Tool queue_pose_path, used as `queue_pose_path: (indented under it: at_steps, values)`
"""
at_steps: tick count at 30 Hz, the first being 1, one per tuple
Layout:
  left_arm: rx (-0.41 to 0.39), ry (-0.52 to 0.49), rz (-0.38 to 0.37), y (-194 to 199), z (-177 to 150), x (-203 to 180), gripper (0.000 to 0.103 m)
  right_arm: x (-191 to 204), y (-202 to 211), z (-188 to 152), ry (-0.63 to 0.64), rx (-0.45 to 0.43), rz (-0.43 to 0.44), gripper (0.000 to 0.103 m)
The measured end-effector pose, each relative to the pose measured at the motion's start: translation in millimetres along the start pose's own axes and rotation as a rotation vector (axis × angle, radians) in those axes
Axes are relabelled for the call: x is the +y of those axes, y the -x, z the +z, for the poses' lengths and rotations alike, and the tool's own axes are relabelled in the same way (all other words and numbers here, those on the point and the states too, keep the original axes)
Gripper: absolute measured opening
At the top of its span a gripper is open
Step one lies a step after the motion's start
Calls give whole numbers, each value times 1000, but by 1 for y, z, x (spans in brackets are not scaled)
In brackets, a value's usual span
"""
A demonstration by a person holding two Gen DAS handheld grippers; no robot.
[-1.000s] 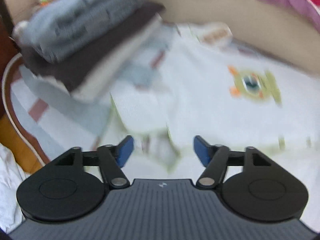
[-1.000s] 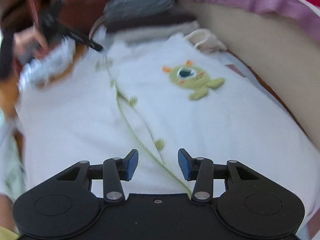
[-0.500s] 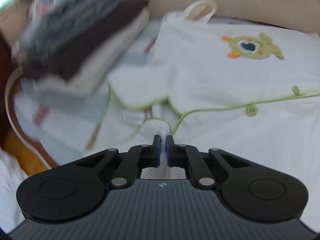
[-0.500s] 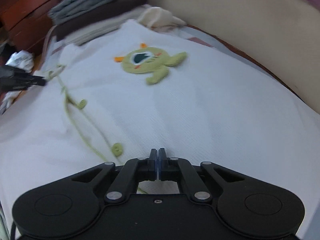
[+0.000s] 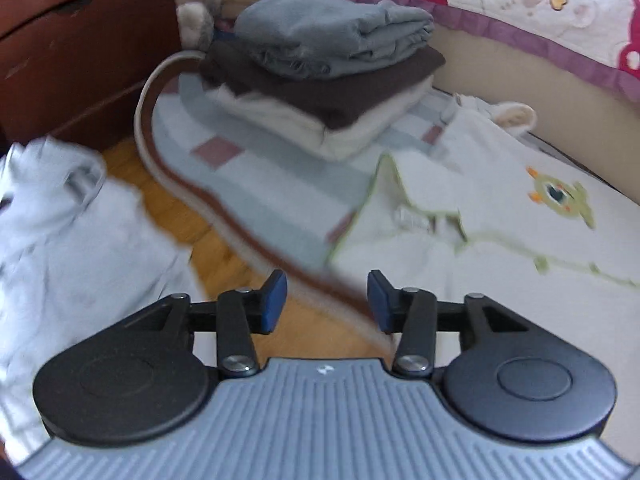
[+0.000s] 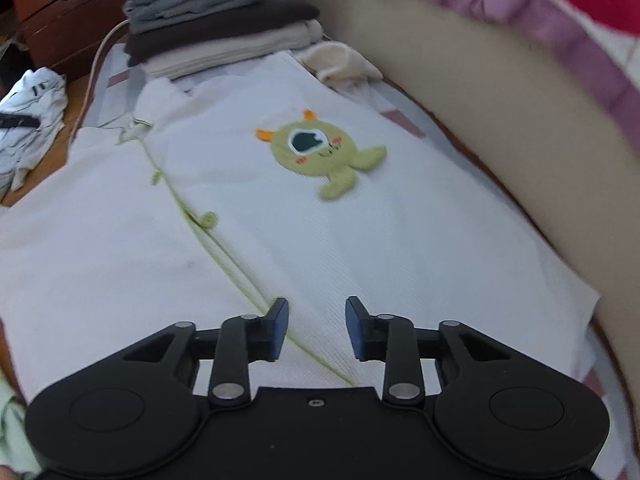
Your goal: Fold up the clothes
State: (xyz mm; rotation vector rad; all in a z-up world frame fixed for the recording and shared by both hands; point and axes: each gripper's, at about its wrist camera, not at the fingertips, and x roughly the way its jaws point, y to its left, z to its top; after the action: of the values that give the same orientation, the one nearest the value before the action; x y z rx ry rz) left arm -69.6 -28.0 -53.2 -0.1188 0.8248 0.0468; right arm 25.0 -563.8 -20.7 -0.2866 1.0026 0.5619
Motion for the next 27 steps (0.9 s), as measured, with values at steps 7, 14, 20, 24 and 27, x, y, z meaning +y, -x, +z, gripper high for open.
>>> queue_pose_path:
  at_steps: [7, 14, 20, 24, 27]
  values:
    - [70, 61, -132, 28, -56, 38, 61, 11, 49, -17, -72, 86, 25, 53]
    - [76, 103, -198, 42, -86, 52, 58, -32, 73, -71, -389, 362, -49, 59]
    - [143, 176, -271, 54, -104, 35, 60, -41, 113, -156, -770, 199, 45, 57]
    - [218, 220, -228, 39, -117, 31, 61, -6, 113, -217, -959, 100, -60, 58]
    - [215, 205, -120, 31, -117, 33, 64, 13, 108, -253, -1069, 54, -102, 58]
